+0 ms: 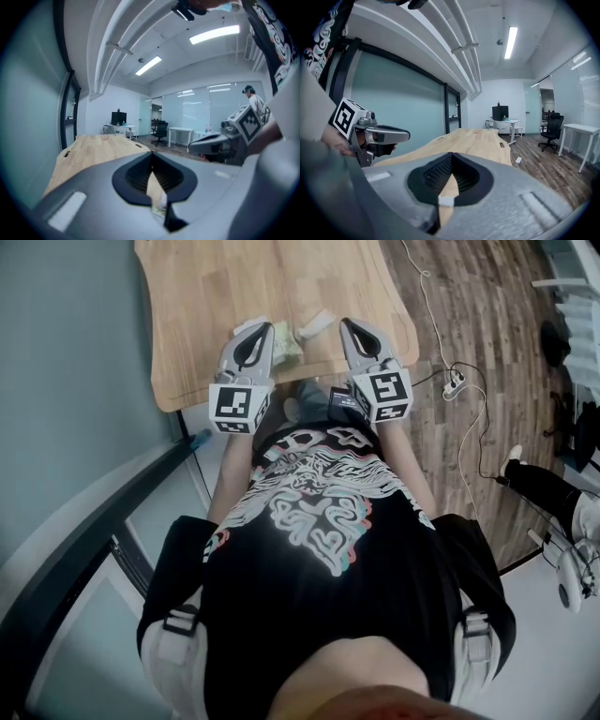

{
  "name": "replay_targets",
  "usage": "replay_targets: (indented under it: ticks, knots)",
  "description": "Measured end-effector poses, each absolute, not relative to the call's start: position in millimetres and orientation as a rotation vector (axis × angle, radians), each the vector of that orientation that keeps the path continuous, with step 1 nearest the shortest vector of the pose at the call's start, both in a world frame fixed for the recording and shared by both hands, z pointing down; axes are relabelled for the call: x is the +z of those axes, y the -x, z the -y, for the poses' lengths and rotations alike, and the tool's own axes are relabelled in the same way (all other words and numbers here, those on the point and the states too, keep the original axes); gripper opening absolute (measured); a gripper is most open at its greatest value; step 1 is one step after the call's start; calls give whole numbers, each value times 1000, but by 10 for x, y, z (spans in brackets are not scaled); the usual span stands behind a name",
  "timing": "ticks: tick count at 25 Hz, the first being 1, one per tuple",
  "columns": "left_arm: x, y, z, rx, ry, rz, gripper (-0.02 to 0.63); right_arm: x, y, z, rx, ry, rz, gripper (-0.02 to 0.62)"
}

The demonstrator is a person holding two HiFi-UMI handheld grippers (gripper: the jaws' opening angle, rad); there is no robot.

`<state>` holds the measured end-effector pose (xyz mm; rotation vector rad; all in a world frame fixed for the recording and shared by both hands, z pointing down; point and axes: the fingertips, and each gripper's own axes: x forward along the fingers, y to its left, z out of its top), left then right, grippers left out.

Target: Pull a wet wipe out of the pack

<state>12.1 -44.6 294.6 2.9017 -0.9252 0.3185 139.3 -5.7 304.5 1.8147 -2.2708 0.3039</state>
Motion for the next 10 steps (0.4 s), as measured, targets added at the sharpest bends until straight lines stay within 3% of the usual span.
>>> replay_targets:
  ticks: [10]
  knots:
    - [2969, -214, 412, 351, -2941, 862, -12, 3133, -1514, 20, 348, -1861, 2226, -2]
